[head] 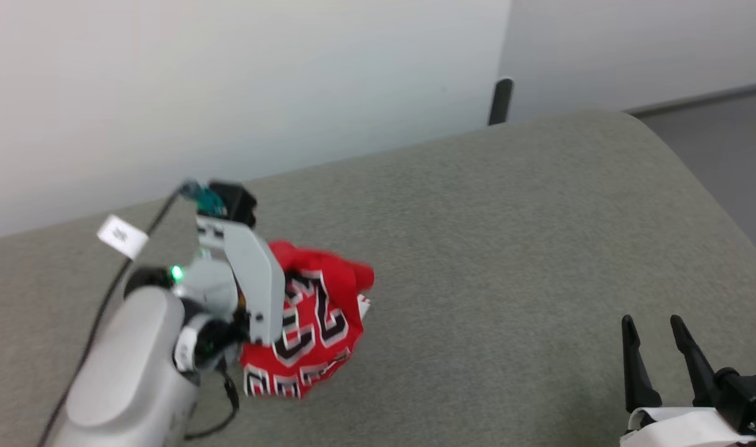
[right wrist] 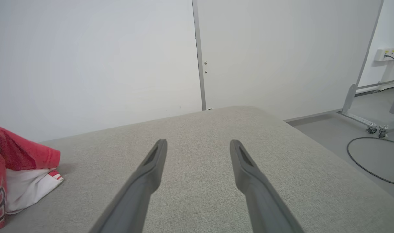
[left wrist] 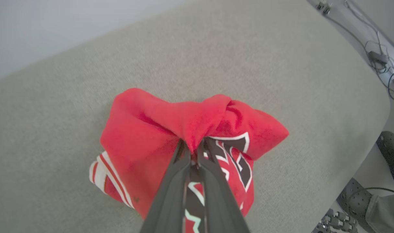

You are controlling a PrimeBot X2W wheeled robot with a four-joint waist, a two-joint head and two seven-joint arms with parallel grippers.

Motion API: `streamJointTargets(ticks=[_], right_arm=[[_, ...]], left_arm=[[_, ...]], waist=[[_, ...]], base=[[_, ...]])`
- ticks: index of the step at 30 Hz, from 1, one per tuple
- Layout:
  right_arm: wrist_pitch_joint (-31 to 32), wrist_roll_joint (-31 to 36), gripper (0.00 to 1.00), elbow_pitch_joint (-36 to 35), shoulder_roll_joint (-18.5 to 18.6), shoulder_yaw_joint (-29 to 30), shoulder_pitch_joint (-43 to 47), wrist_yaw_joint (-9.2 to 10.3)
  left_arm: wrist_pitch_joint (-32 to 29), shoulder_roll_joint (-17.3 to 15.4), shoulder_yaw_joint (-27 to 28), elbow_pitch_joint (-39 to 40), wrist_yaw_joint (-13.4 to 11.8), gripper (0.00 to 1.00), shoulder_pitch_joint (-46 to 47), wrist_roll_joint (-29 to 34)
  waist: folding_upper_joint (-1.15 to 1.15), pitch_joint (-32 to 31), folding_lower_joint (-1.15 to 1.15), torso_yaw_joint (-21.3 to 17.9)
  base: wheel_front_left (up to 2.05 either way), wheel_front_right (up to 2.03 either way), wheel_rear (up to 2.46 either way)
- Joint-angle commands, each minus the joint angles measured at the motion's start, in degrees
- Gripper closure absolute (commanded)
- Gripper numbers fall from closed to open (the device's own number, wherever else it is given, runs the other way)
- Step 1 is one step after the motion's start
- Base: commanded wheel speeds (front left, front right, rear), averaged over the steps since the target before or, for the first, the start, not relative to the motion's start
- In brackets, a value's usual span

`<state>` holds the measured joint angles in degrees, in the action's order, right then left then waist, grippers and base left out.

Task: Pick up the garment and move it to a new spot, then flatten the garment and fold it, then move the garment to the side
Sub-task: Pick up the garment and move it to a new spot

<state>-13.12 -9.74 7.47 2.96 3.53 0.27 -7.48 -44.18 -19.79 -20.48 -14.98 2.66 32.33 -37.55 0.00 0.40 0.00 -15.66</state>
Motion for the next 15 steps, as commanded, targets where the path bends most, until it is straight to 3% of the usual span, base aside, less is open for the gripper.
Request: streamJointTargets(ticks=[1, 4, 7, 9, 11, 12, 15], right_arm=[[-0.4, -0.5, 0.0, 0.4, -0.1, -0.4, -0.2, -0.03], [-0.6, -0.9, 0.0, 1.1, -0.1, -1.2, -0.5, -0.03], [-1.0, -1.1, 0.0, 2.0, -0.1, -1.4, -0.6, -0.03], [-1.1, -1.1, 0.0, 2.6, -0.1, -1.4, -0.6, -0.03], [-1.2, -1.1, 0.0, 3.1, -0.1, -1.5, -0.5, -0.03], [-1.3, -1.0, 0.0, 3.2, -0.1, -1.6, -0.4, -0.03], [-1.4, -0.5, 0.0, 3.4, -0.1, -1.8, 0.2, -0.03]], left_arm=[[-0.3, 0.2, -0.5, -1.1, 0.4, 1.0, -1.4, -0.3], [-1.1, 0.4, -2.1, -3.7, 1.0, 1.0, -3.6, -0.5], [-2.3, 0.9, -3.6, -5.7, 1.8, 0.87, -4.8, -1.0], [-2.1, 1.0, -4.1, -6.0, 2.3, 0.6, -5.0, -1.1], [-2.5, 1.3, -4.5, -6.3, 2.6, 0.14, -5.0, -1.6], [-2.4, 1.4, -4.5, -6.2, 2.6, 0.0, -4.7, -1.9], [-2.3, 1.4, -4.5, -5.6, 2.9, 0.0, -4.2, -2.3]], waist=[[0.0, 1.4, 0.0, -2.7], [0.0, 1.4, 0.0, -3.5], [0.0, 1.0, 0.0, -3.7], [0.0, 0.5, 0.0, -3.5], [0.0, -0.1, 0.0, -3.0], [0.0, -0.5, 0.0, -2.7], [0.0, -1.7, 0.0, -1.6]], base=[[0.0, 0.0, 0.0], [0.0, 0.0, 0.0], [0.0, 0.0, 0.0], [0.0, 0.0, 0.0], [0.0, 0.0, 0.0], [0.0, 0.0, 0.0], [0.0, 0.0, 0.0]])
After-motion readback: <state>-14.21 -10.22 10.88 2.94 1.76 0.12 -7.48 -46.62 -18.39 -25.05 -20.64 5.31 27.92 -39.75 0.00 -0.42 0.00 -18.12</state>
